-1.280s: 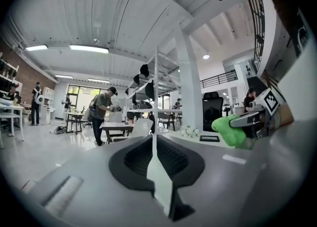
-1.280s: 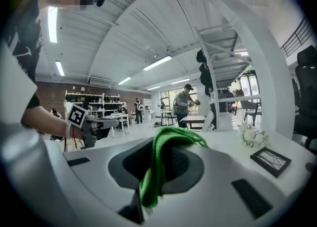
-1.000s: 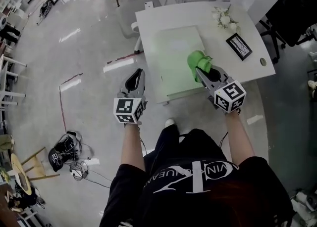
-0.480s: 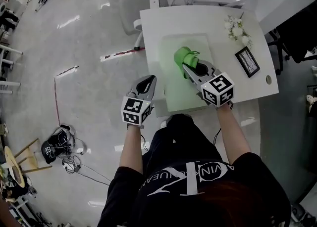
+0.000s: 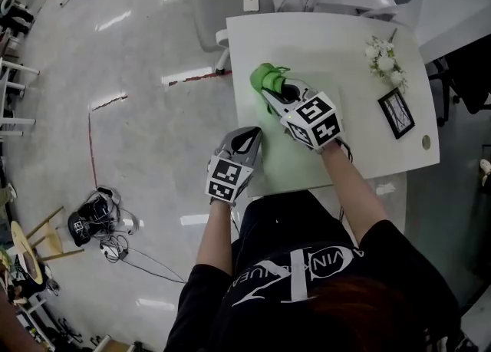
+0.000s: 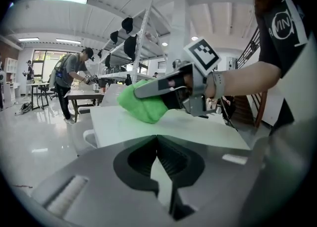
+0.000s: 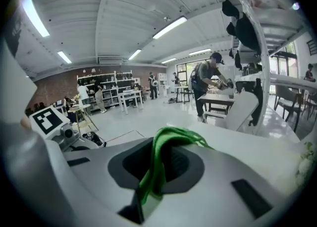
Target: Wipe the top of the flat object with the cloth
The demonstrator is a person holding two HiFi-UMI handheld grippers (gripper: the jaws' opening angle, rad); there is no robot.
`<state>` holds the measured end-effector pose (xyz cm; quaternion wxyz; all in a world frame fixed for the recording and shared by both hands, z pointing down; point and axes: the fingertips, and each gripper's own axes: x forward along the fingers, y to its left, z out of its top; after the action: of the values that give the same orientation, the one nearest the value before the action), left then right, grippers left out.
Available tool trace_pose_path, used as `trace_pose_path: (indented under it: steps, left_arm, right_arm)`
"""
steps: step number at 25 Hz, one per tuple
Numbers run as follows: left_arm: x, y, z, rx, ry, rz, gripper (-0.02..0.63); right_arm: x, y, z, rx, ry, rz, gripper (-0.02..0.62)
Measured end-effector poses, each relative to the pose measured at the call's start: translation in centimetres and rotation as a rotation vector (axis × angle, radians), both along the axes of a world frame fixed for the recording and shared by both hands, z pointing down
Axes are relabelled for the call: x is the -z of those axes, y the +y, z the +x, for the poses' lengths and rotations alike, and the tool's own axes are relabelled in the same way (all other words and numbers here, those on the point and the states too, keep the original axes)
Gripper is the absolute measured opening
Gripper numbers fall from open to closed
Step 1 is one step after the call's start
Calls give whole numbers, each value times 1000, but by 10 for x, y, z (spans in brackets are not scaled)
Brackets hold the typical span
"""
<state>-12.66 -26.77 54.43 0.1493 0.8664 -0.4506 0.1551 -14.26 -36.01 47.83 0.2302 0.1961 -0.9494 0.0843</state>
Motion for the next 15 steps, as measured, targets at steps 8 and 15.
trace_pose_path:
  steps: [8, 15]
  left_arm:
    - [-1, 0, 4, -64, -52, 15, 11]
    - [-3, -2, 4, -77, -47, -20, 9]
  right_arm:
    - [-33, -5, -32, 62, 116, -99, 46]
    - [-42, -20, -19, 8, 165, -122, 46]
